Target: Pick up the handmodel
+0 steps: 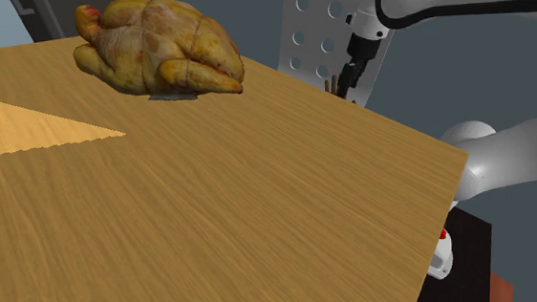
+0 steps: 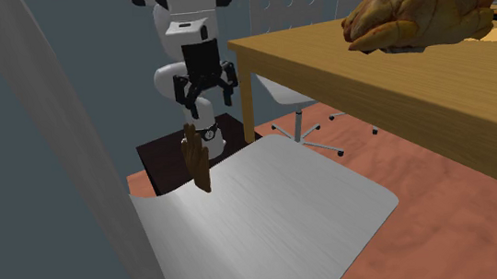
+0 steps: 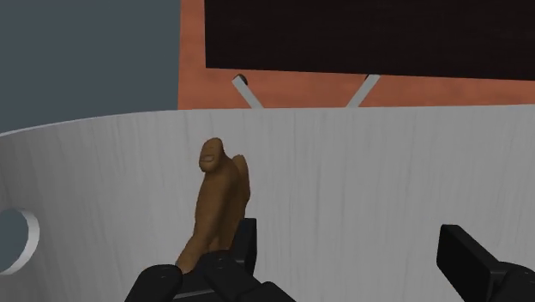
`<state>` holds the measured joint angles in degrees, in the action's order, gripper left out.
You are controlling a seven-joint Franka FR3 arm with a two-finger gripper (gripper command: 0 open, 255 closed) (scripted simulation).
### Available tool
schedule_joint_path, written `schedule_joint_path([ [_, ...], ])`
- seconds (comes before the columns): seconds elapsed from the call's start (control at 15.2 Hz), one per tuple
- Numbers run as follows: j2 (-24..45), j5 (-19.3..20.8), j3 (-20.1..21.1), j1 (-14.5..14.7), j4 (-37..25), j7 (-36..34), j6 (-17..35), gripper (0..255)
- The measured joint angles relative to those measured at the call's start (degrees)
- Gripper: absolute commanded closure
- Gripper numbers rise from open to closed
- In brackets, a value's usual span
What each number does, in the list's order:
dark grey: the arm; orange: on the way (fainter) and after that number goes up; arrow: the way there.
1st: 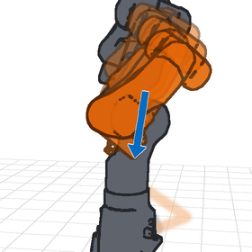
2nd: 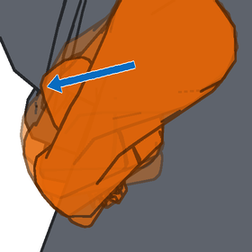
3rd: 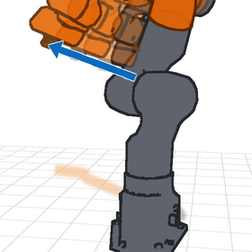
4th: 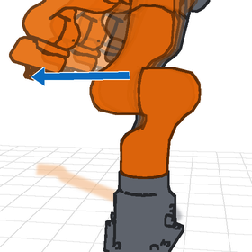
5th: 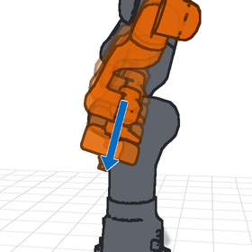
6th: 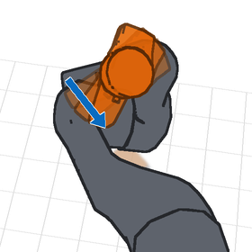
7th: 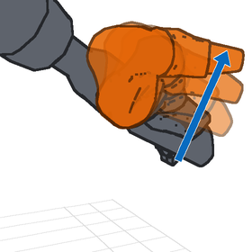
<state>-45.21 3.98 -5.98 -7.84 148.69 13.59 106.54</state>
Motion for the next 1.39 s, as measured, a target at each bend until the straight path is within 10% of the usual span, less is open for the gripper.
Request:
schedule_joint_path([
  [0.99, 4.4, 9.3, -7.0, -6.1, 8.2, 5.6, 15.1, 0],
  [1.06, 4.6, 9.4, -7.1, -6.1, 8.4, 5.6, 15.5, 255],
  [1.39, 4.8, 9.4, -7.2, -6.1, 8.6, 5.7, 15.9, 255],
])
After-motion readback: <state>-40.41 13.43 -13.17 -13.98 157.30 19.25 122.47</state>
